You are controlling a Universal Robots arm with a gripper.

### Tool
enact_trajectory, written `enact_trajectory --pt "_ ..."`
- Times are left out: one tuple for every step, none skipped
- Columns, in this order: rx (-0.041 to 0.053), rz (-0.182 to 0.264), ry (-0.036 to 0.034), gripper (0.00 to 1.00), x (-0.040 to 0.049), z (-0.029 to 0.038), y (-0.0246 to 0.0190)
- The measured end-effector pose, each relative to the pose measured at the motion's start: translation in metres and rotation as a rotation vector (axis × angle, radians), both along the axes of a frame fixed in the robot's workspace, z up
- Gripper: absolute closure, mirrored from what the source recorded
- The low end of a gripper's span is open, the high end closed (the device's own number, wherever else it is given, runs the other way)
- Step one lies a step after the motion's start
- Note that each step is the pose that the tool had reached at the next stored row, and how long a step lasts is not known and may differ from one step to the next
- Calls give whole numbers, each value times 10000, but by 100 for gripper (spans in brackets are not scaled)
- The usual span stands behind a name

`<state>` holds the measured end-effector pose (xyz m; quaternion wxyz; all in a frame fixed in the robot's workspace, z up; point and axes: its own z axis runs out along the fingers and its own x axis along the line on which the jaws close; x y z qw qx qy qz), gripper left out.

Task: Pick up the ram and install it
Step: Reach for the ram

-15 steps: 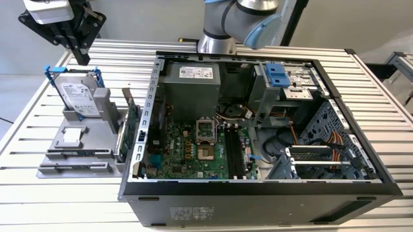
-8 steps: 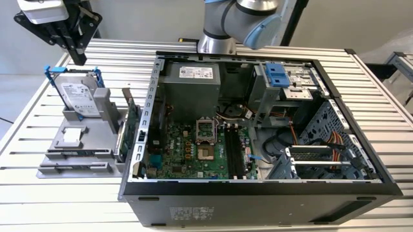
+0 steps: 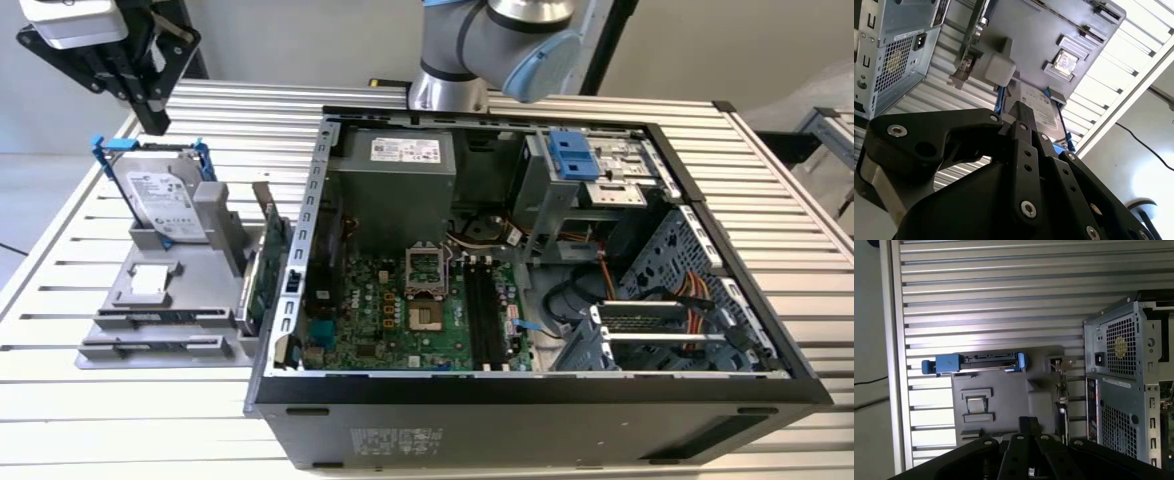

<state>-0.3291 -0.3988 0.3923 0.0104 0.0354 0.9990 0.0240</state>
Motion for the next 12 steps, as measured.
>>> enact_trajectory --pt "0 0 0 100 -11 0 0" --pt "0 0 0 100 -21 0 0" --pt "0 0 1 100 -32 0 0" --pt "0 0 0 100 -60 0 0" --pt "0 0 0 100 -70 0 0" --pt "0 0 0 100 -82 0 0" --pt "0 0 0 100 -93 0 0" --pt "0 0 1 100 -104 0 0" --pt "-1 0 1 100 -115 0 0" --pt "0 0 0 100 -126 -1 0" --pt "0 0 0 100 -137 -1 0" --pt "0 -1 1 100 -149 -1 0"
